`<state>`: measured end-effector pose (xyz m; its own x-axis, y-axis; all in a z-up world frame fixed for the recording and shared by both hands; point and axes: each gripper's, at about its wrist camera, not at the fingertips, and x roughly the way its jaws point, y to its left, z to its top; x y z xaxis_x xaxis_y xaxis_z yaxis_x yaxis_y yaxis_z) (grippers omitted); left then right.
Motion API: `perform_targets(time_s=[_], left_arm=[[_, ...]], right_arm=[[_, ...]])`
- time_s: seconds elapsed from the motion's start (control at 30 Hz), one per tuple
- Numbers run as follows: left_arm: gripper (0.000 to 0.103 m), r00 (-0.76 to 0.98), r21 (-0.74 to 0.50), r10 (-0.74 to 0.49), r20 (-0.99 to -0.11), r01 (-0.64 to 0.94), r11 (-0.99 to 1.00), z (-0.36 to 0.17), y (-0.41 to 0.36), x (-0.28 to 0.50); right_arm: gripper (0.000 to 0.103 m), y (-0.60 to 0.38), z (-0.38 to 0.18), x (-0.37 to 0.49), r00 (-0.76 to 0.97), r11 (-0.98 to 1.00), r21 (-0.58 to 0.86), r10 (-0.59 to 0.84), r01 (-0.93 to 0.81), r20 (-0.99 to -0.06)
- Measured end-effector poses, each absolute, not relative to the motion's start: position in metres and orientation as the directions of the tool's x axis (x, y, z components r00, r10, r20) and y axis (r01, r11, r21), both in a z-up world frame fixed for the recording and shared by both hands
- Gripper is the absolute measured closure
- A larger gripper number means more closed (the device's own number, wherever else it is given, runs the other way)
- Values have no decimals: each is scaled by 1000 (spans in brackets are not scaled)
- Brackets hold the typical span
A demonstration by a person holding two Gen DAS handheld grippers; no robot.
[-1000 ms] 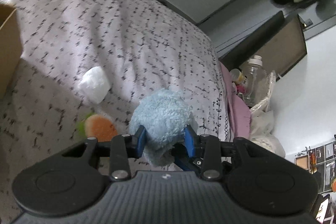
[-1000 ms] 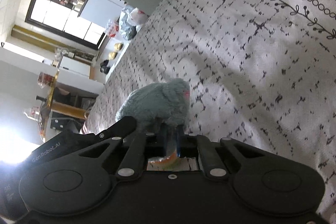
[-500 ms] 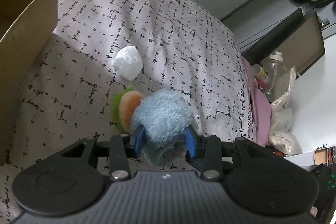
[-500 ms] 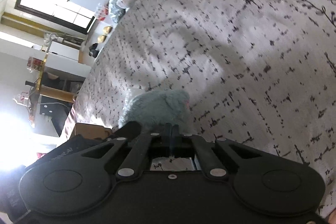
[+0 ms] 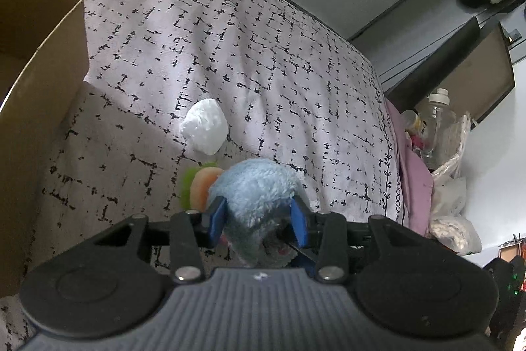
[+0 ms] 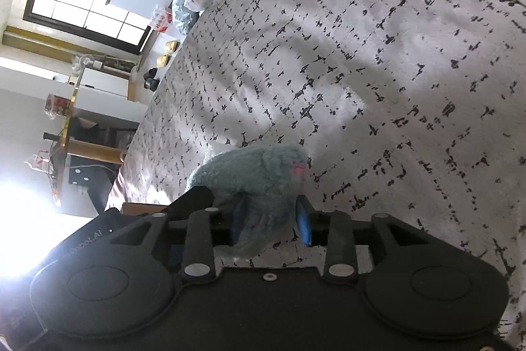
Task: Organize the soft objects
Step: 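Lift the fluffy ball with both grippers and carry it over the box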
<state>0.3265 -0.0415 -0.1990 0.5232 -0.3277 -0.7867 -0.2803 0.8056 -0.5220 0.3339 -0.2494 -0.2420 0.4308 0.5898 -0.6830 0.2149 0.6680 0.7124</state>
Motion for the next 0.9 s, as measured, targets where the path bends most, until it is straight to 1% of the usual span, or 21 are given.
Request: perform_targets(time_s=[0.1, 0.17, 0.23, 0.37, 0.5, 0.57, 0.6, 0.63, 0.7, 0.9], left_arm=[[63, 520, -520, -328, -788, -277, 808, -200, -41, 329], [63, 516, -511, -322, -794, -280, 812, -201, -40, 331], [63, 510, -484, -301, -806, -277, 830, -200, -40, 332], [63, 509, -443, -286, -812, -218, 870, -196, -46, 330], [63, 513, -415, -263, -817, -207, 886, -197, -47, 326], [68, 521, -413, -268, -811, -185, 892, -196, -49, 324], [75, 524, -410, -268, -808, -174, 896, -195, -50, 323], [78, 526, -407, -268, -807, -167, 898, -193, -51, 322], [82, 520, -422, -279, -807, -178, 889, -190, -51, 320], [85, 540, -429, -294, -789, -142, 892, -166, -45, 314]], right_arm=[[67, -245, -245, 337, 432, 653, 723, 598, 227, -675], [80, -243, -243, 338, 446, 670, 710, 580, 214, -682], [82, -244, -244, 338, 446, 665, 715, 584, 216, -678], [84, -245, -242, 337, 451, 665, 719, 589, 202, -671], [84, -244, -240, 337, 449, 666, 719, 590, 199, -671], [84, -243, -239, 336, 450, 672, 716, 588, 191, -672], [84, -243, -238, 335, 450, 673, 715, 588, 188, -672], [84, -243, -238, 334, 451, 676, 713, 587, 185, -673], [85, -244, -237, 332, 452, 680, 710, 583, 185, -676], [85, -244, -219, 325, 477, 662, 733, 599, 157, -643]])
